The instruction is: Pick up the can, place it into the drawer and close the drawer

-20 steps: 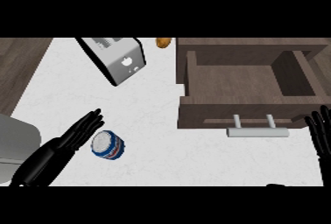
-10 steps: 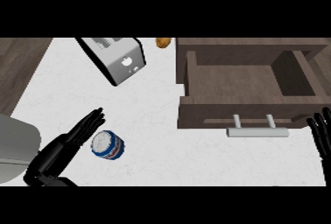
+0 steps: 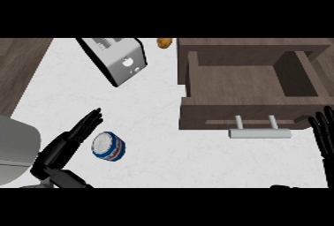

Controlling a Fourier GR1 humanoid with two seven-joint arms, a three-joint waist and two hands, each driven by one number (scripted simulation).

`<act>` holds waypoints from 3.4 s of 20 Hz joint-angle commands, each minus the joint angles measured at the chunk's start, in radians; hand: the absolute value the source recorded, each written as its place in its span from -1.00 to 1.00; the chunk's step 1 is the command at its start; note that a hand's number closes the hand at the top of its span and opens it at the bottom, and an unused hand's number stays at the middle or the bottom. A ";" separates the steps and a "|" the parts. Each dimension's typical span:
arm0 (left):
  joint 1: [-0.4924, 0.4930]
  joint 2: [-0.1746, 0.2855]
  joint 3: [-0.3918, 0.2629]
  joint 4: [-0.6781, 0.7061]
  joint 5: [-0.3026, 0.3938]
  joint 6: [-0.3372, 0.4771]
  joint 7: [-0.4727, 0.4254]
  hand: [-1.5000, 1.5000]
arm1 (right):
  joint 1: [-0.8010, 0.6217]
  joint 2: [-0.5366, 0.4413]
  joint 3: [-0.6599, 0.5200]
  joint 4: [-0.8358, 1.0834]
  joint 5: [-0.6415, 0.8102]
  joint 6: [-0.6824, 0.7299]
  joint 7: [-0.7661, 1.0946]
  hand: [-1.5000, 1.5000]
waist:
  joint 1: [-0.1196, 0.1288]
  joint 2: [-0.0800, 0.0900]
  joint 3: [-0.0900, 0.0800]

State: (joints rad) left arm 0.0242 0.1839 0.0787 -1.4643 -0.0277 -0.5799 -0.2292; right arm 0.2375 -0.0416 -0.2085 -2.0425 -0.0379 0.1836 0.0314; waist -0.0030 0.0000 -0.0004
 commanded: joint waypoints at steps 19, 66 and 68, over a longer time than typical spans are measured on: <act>-0.147 0.059 0.039 0.498 -0.159 0.023 -0.326 -1.00 | 0.044 0.008 -0.043 -0.083 -0.036 0.039 0.051 -1.00 | -0.002 0.000 0.000; -0.208 -0.152 -0.077 0.411 -0.099 0.032 -0.165 1.00 | 0.081 0.041 0.011 -0.166 -0.021 -0.005 0.069 -1.00 | 0.002 -0.002 0.001; -0.236 -0.135 0.054 0.454 -0.045 0.148 -0.164 1.00 | 0.075 0.028 -0.034 -0.194 -0.060 0.032 0.116 -1.00 | 0.004 -0.003 0.000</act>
State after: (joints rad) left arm -0.2070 0.0684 0.0516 -0.9747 -0.1315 -0.5109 -0.4537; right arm 0.2966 -0.0127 -0.2490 -2.1849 -0.0913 0.2155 0.1063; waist -0.0010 -0.0017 0.0003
